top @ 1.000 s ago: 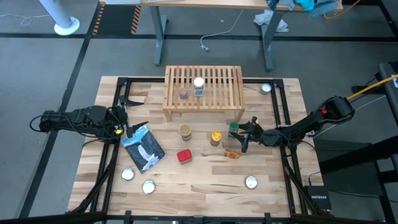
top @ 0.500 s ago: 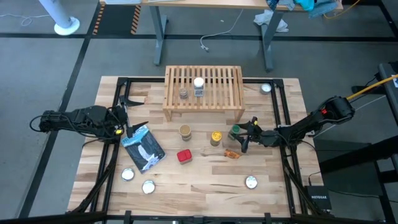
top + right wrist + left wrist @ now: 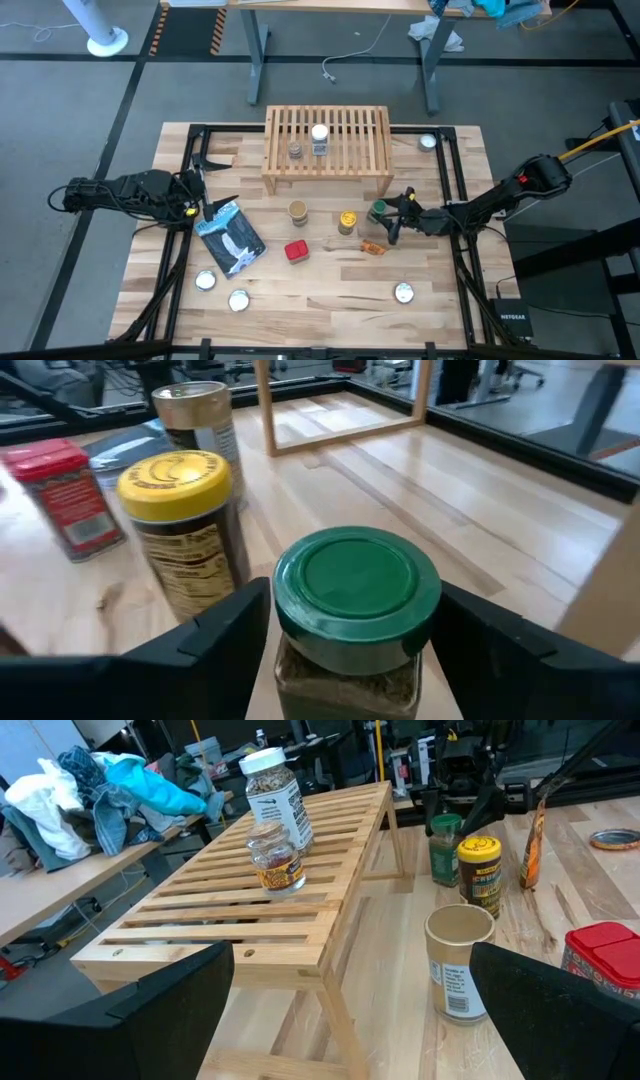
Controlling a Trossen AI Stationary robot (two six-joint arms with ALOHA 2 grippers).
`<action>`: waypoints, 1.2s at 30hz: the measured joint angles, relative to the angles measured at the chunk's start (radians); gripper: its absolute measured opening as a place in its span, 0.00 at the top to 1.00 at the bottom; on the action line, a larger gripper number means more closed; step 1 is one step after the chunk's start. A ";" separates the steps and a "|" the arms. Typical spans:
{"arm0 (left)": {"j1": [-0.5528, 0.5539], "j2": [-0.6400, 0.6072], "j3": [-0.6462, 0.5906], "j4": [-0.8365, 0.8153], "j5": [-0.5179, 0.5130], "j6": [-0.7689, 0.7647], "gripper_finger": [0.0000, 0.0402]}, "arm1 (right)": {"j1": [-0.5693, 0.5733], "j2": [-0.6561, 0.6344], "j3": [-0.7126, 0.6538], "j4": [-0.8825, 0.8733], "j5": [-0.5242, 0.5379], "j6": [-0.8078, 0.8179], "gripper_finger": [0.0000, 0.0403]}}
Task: Shelf spices
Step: Remove the green seasoning bottle from the shelf, then remove the white seasoning bottle from the shelf
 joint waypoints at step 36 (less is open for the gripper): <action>0.000 0.000 0.000 0.000 0.000 0.000 0.00 | 0.000 -0.290 0.000 0.001 -0.048 -0.148 0.34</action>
